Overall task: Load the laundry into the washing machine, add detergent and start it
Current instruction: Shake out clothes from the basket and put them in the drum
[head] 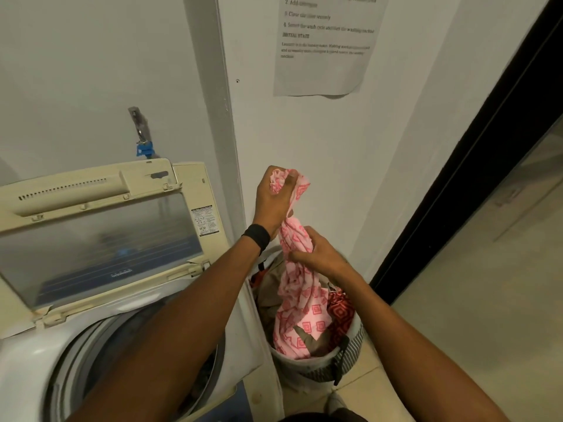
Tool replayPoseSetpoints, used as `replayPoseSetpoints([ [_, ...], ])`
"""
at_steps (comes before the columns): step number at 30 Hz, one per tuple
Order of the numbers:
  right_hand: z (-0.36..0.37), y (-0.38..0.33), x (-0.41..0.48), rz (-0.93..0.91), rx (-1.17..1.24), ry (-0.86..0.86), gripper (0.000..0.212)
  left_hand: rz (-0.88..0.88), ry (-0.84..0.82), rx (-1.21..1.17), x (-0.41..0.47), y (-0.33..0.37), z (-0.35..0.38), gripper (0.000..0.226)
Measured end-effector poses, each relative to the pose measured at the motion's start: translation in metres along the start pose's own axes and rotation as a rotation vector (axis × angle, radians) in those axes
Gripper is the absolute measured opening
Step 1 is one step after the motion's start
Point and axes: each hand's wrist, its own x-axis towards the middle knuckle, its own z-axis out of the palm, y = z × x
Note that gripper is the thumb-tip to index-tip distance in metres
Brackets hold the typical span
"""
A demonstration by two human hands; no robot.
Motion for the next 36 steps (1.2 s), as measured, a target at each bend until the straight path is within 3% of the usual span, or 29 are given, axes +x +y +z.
replayPoseSetpoints([
  [3, -0.009, 0.005, 0.003, 0.011, -0.278, -0.172, 0.046, -0.034, 0.033, -0.016, -0.002, 0.003, -0.007, 0.031],
  [6, -0.029, 0.006, 0.002, 0.03, -0.345, -0.192, 0.063, 0.042, 0.031, -0.004, -0.001, 0.004, -0.019, 0.033],
  [8, -0.046, 0.001, 0.003, -0.014, -0.296, -0.149, 0.069, 0.143, -0.024, 0.121, -0.004, 0.001, -0.028, 0.04],
  [11, -0.064, -0.018, 0.004, -0.079, -0.104, 0.062, 0.057, 0.16, -0.166, 0.419, -0.012, -0.01, -0.038, 0.056],
  [16, -0.059, -0.047, 0.008, -0.239, 0.14, 0.209, 0.04, 0.107, -0.46, 0.509, -0.022, -0.014, -0.029, 0.074],
  [20, -0.054, -0.056, 0.01, -0.324, 0.209, 0.222, 0.033, 0.102, -0.47, 0.461, -0.01, -0.009, -0.025, 0.05],
  [22, -0.057, -0.05, 0.011, -0.314, 0.215, 0.176, 0.043, 0.122, -0.414, 0.375, -0.004, -0.002, -0.025, 0.032],
  [25, -0.057, -0.025, 0.009, -0.16, 0.033, -0.061, 0.073, 0.103, -0.3, 0.165, 0.001, 0.012, -0.027, 0.014],
  [27, -0.054, -0.001, 0.006, -0.037, -0.112, -0.16, 0.065, 0.061, -0.192, 0.017, 0.008, 0.02, -0.03, 0.013],
  [29, -0.051, 0.014, 0.001, -0.023, -0.059, -0.048, 0.052, 0.072, -0.109, 0.013, 0.014, 0.023, -0.035, 0.017],
  [33, -0.052, -0.002, -0.001, -0.104, 0.331, 0.371, 0.044, 0.08, -0.046, 0.135, 0.006, 0.014, -0.039, 0.012],
  [36, -0.056, -0.025, 0.005, -0.26, 0.344, 0.466, 0.027, 0.046, -0.102, 0.236, -0.008, -0.002, -0.032, 0.018],
])
